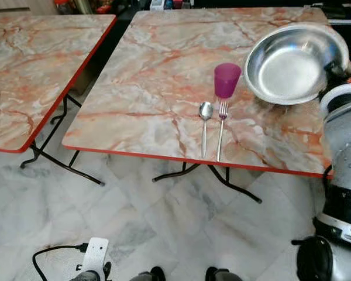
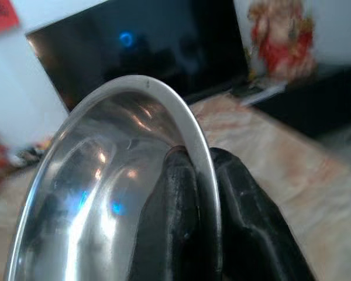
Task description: Setting the table
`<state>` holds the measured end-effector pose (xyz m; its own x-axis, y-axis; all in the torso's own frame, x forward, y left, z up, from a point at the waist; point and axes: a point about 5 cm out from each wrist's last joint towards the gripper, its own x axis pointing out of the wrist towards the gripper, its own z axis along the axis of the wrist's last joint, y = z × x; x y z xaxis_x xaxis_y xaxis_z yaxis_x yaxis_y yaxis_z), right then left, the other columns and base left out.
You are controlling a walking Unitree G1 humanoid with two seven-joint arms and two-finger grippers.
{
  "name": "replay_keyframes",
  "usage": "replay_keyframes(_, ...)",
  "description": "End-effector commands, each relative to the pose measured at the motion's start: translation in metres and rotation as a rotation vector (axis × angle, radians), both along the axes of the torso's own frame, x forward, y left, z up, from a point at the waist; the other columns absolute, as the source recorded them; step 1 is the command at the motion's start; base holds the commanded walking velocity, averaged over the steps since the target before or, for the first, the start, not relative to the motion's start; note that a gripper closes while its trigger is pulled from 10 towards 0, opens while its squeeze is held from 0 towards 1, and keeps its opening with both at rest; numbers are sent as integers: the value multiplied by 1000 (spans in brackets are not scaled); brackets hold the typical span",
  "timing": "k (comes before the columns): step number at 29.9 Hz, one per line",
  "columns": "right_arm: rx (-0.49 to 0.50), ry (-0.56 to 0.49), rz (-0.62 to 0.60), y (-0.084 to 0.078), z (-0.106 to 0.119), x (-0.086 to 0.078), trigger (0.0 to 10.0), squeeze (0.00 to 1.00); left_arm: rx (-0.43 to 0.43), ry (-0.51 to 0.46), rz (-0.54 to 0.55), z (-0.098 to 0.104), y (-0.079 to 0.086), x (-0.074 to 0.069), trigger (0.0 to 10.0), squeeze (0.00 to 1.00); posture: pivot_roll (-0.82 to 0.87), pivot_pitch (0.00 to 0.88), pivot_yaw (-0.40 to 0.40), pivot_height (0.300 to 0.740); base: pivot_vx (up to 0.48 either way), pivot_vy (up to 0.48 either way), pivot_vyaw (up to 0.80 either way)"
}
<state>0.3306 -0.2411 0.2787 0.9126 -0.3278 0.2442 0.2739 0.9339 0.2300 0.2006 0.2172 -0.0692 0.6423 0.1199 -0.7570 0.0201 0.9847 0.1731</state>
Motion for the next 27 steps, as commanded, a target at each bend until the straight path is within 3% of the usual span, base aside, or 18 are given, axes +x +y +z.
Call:
replay_keyframes(1,-105,63,-8,8,-22,1,10000,0,21,23,24,-3,8,-9,10000,0,-141,184,95,740,0,0,0)
replay_keyframes(5,-136,66,-7,9,-38,-5,10000,0,-2,14,57,-3,9,-8,10000,0,-123,189,86,740,0,0,0)
replay_keyframes(8,-173,31,-11,9,-35,-7,10000,0,-7,8,62,-2,9,-8,10000,0,-128,189,88,740,0,0,0)
replay_keyframes(13,-236,-113,-12,13,-12,-7,10000,0,-14,-8,90,-2,9,-7,10000,0,-131,183,83,740,0,241,0)
replay_keyframes(20,-146,-116,30,17,-15,-1,10000,0,-14,-12,76,-1,6,-5,10000,0,-128,184,73,740,0,480,0)
replay_keyframes(27,-156,-128,33,22,-20,-2,10000,0,-18,-11,80,-2,7,-8,10000,0,-127,183,79,740,0,480,0)
